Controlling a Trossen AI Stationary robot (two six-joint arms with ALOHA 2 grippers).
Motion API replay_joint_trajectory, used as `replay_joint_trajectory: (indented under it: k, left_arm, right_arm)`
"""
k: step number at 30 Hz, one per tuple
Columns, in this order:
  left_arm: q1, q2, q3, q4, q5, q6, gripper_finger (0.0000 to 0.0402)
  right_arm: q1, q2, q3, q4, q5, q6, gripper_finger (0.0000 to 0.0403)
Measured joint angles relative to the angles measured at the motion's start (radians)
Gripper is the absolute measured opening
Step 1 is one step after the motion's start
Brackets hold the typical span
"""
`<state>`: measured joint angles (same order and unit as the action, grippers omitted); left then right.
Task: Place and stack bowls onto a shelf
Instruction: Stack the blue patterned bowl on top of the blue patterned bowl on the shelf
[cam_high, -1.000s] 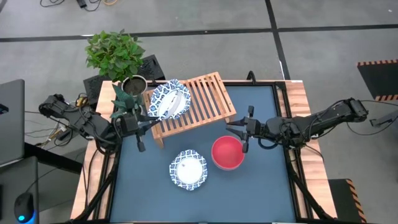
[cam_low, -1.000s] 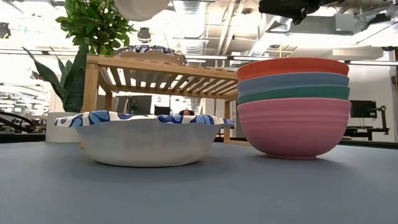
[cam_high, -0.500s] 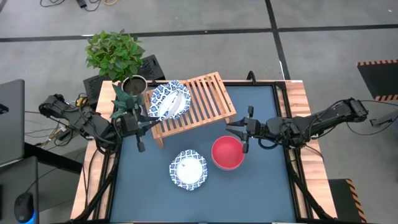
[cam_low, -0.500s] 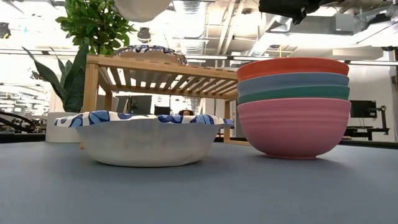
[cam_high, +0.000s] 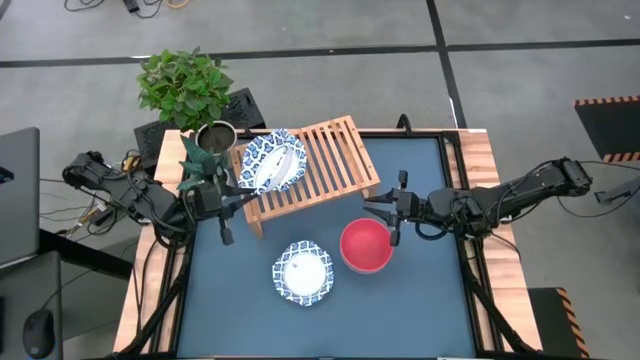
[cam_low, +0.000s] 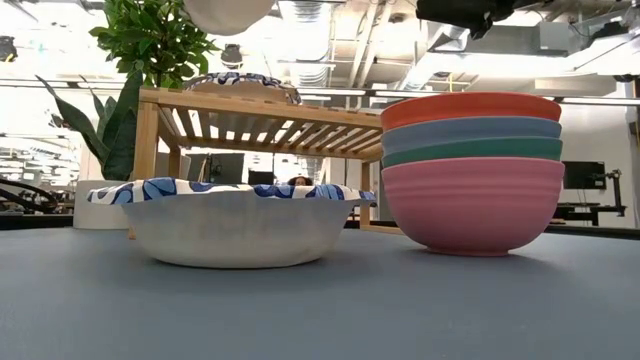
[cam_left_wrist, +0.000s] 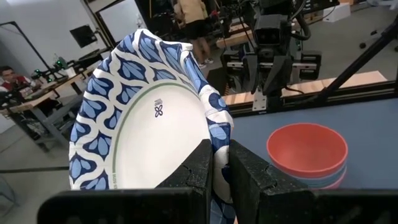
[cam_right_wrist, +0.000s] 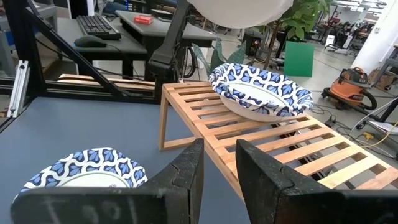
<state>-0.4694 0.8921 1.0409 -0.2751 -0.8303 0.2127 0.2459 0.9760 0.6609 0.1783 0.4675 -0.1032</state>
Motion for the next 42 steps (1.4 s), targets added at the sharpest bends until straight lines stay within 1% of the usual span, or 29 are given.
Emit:
replay_joint_trajectory:
  k: [11, 22, 30, 42]
  left_arm:
    - [0.000, 0.000, 0.000, -0.022, -0.007, 0.036, 0.0025]
    - [0.000, 0.000, 0.000, -0.060, -0.013, 0.033, 0.0025]
    - [0.000, 0.000, 0.000, -0.103, -0.014, -0.024, 0.0025]
    - [0.000, 0.000, 0.000, -0.130, -0.016, -0.018, 0.0025]
  right_arm:
    - [0.000, 0.000, 0.000, 0.005, 0.000, -0.003, 0.0118]
    - [-0.003, 0.000, 0.000, 0.034, 0.000, 0.016, 0.0118]
    - [-0.006, 0.000, 0.000, 0.040, 0.000, 0.031, 0.0118]
    - [-0.006, 0.000, 0.000, 0.039, 0.000, 0.027, 0.0118]
